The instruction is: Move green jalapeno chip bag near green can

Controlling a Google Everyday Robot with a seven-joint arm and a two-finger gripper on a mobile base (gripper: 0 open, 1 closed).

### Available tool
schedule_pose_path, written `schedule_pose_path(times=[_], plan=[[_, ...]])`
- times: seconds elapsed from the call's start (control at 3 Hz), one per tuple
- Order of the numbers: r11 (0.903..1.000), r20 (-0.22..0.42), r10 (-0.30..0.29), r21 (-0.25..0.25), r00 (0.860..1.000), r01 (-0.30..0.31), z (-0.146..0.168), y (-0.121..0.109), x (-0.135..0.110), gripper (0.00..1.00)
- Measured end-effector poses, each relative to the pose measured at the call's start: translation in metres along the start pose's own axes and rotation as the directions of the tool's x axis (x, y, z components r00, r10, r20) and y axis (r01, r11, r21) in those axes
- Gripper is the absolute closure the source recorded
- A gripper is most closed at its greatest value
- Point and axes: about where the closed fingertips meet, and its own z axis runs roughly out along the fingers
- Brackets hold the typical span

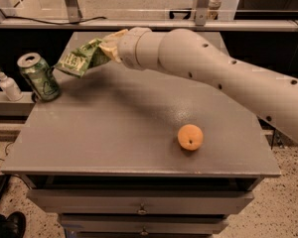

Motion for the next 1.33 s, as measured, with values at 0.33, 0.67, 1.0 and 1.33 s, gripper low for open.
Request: schedule_pose_path(times=[0.33,0.67,1.0,1.33], plan=[[0.9996,-0.018,0.002,-0.027,1.0,-0.003,0.016,0.012,0.014,1.0],[0.9989,-0.049,0.012,-0.045,0.999,-0.014,0.027,0.018,0.028,0.83],[0.9982,-0.078,0.024,-0.053,0.997,-0.028,0.032,0.018,0.041,0.58],[0.9976,-0.093,0.031,-0.059,0.995,-0.036,0.034,0.018,0.049,0.35]])
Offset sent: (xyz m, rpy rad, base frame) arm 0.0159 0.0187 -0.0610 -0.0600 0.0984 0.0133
